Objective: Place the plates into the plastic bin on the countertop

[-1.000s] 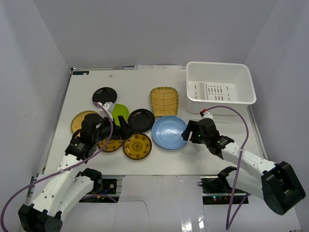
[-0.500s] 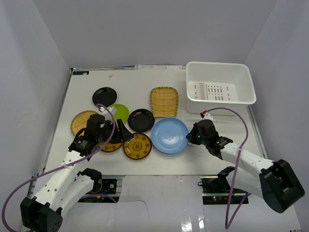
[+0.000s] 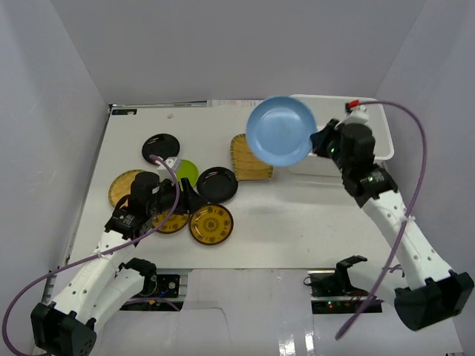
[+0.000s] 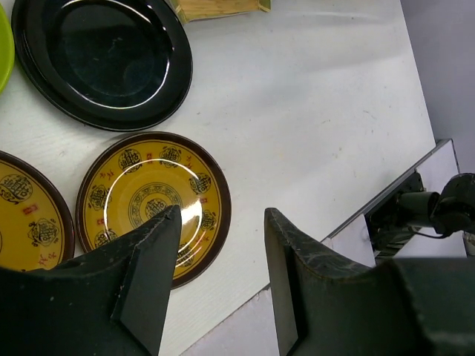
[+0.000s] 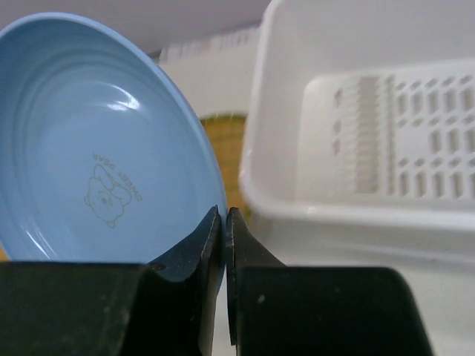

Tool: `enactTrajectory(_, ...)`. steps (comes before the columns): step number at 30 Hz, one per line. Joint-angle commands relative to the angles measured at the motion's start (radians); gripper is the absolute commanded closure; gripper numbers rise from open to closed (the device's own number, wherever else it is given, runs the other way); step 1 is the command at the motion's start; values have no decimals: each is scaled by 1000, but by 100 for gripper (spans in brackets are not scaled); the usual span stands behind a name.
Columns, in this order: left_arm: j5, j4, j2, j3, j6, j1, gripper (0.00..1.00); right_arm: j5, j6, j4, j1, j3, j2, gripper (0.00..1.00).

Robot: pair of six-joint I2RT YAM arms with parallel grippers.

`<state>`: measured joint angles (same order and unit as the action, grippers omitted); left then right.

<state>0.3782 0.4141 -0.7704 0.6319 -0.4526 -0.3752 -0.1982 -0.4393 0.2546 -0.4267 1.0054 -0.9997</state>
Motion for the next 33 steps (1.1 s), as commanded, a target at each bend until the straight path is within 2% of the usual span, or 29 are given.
enactTrajectory(1,33,-28,31,-21,14,-2,41,-53,50,-38,201,160,-169,92)
enactTrajectory(5,30,-26,31,-23,12,-2,41,-116,48,-60,342,245,-305,92)
enactTrajectory(11,38,-23,25,-21,15,-21,41,-165,62,-55,456,317,-488,92)
enactTrajectory(16,14,-11,42,-18,15,-48,40,-217,111,-11,460,371,-638,92)
enactTrajectory(20,-7,-5,43,-17,11,-51,39,-216,96,5,460,361,-679,89)
enactTrajectory(23,-30,5,39,-15,8,-53,39,-141,77,-15,460,355,-648,68)
enactTrajectory(24,-36,5,34,-12,8,-53,39,-121,71,-23,460,355,-631,46)
enactTrajectory(25,-44,6,31,-12,8,-51,39,-77,70,-31,459,357,-595,36)
enactTrajectory(27,-55,11,26,-8,6,-51,39,-26,67,-32,453,361,-530,23)
enactTrajectory(29,-76,17,25,-6,0,-51,39,0,65,-35,422,339,-479,22)
enactTrajectory(32,-137,31,46,9,-15,-51,40,46,38,-104,261,193,-351,27)
enactTrajectory(33,-159,29,60,11,-20,-51,40,60,7,-176,205,138,-285,30)
